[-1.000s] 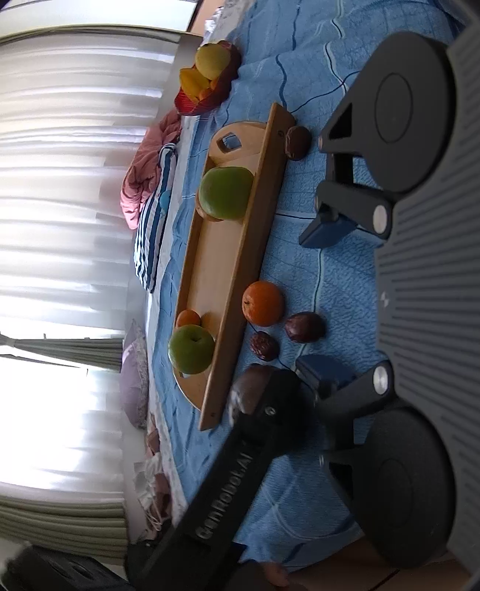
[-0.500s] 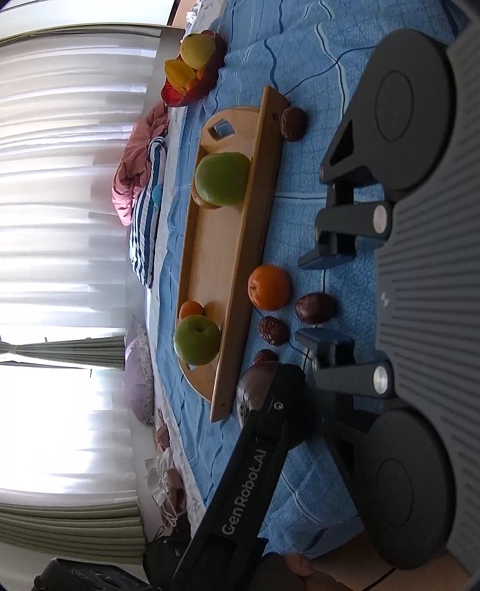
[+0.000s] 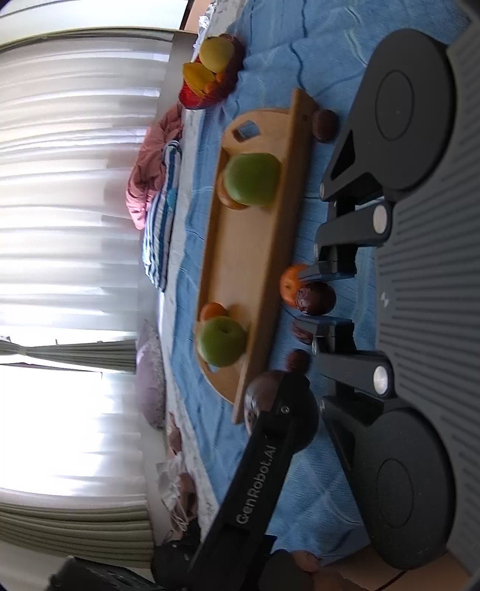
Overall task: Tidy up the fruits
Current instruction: 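Carry the persimmon in the left tool and the date in the right tool over the tray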
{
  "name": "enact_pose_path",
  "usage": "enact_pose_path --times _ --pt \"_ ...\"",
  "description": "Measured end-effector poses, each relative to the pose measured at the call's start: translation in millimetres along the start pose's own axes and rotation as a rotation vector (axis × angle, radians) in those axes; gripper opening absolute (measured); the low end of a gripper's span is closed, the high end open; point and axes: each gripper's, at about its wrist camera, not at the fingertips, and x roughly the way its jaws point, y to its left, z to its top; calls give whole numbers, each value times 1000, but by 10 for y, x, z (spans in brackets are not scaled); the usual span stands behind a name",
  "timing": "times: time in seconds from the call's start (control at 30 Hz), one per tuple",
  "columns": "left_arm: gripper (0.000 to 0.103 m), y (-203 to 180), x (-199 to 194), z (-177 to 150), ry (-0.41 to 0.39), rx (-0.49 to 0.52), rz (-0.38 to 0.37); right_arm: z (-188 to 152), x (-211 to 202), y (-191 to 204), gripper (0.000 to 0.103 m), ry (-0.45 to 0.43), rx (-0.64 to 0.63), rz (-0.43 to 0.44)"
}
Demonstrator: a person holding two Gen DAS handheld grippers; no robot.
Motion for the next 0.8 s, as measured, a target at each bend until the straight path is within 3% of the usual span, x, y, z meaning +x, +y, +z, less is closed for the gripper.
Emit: enact_pose_path --times 0.37,0.57,0.8 --pt "61 103 35 640 -72 3 -2 557 141 -351 23 -41 82 -79" --pt "60 231 209 1029 -44 -56 -35 947 388 -801 23 21 260 -98" --pt "60 288 558 1425 -1 -81 -27 1223 833 -1219 23 111 361 -103"
